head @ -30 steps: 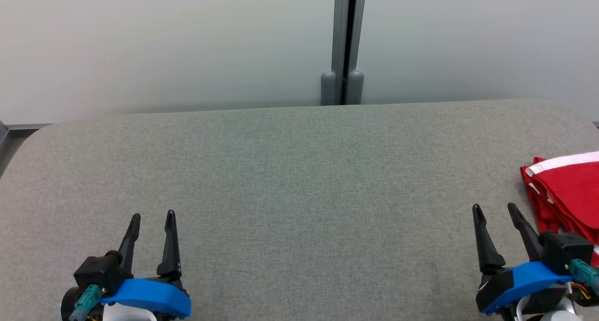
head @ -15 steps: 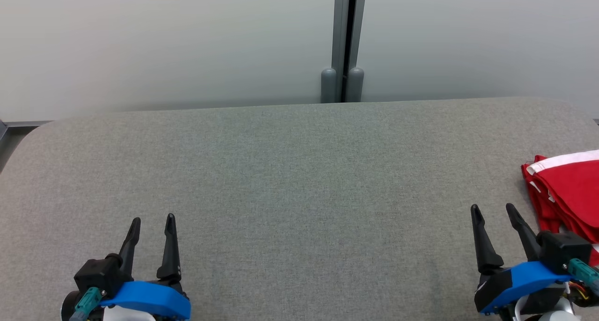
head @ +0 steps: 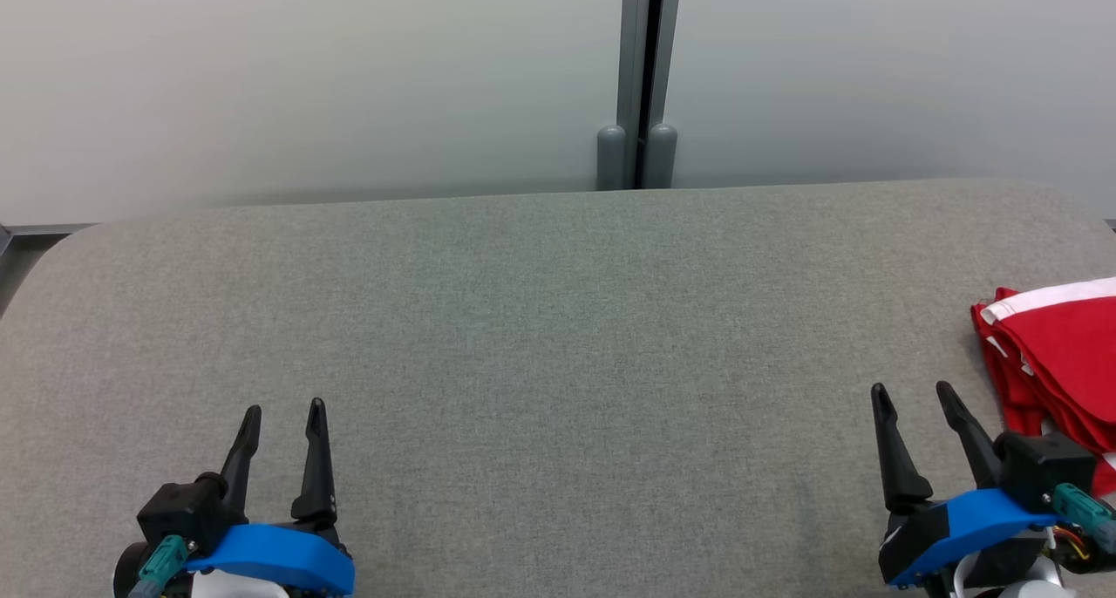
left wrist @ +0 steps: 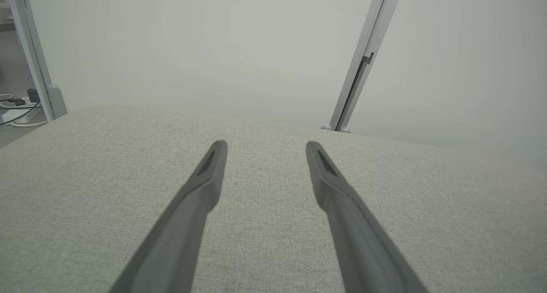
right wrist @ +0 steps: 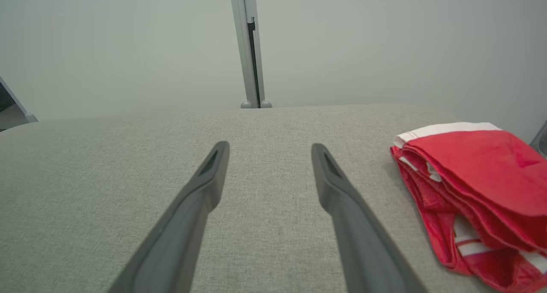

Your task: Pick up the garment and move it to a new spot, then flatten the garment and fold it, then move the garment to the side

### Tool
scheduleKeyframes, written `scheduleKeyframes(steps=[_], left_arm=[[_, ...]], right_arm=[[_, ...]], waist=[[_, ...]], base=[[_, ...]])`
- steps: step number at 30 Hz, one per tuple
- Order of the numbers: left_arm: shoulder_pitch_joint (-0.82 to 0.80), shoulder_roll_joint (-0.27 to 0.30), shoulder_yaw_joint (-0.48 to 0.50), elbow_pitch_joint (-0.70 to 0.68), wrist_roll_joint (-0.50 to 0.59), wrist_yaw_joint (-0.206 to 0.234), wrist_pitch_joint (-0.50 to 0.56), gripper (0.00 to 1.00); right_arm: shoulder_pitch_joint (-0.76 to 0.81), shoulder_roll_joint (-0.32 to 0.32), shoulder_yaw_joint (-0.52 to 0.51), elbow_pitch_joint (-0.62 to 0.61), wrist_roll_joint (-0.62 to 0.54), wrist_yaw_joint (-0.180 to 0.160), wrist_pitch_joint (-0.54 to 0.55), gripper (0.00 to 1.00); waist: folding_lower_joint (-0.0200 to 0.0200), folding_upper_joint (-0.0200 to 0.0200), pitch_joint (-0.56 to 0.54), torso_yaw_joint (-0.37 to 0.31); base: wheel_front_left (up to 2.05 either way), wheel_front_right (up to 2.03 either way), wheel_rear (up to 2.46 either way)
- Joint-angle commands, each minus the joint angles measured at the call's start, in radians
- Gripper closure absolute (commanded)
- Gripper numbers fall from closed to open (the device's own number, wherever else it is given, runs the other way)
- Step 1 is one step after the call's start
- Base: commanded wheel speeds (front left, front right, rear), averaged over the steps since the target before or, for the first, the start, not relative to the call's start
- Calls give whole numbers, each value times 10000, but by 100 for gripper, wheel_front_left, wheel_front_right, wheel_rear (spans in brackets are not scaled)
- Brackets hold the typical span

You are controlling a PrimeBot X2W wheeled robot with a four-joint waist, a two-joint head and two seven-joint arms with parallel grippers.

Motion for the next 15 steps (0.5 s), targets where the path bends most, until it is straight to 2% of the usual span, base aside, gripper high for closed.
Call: scheduleKeyframes(steps=[1, 6, 7, 13, 15], left_arm=[[-71, -21, 40, -27, 33, -53, -44, 0], [-118, -65, 34, -59, -68, -68, -44, 0], [0, -55, 25, -7, -43, 0, 4, 100], [454, -224, 8, 497, -44, 2, 59, 100], [416, -236, 76, 458, -405, 0, 181, 100]], right_arm=[[52, 26, 24, 20, 49, 2, 0, 0], [-33, 26, 66, 44, 82, 2, 3, 0], [-11, 6, 55, 32, 36, 0, 3, 100], [88, 82, 50, 631, 31, 0, 59, 100], [25, 80, -7, 679, 435, 0, 152, 100]], waist=[[0, 0, 14, -3], [0, 0, 61, -19], [0, 0, 62, -19], [2, 0, 64, -21], [2, 0, 60, -20]], base=[[0, 0, 0], [0, 0, 0], [0, 0, 0], [0, 0, 0], [0, 0, 0]])
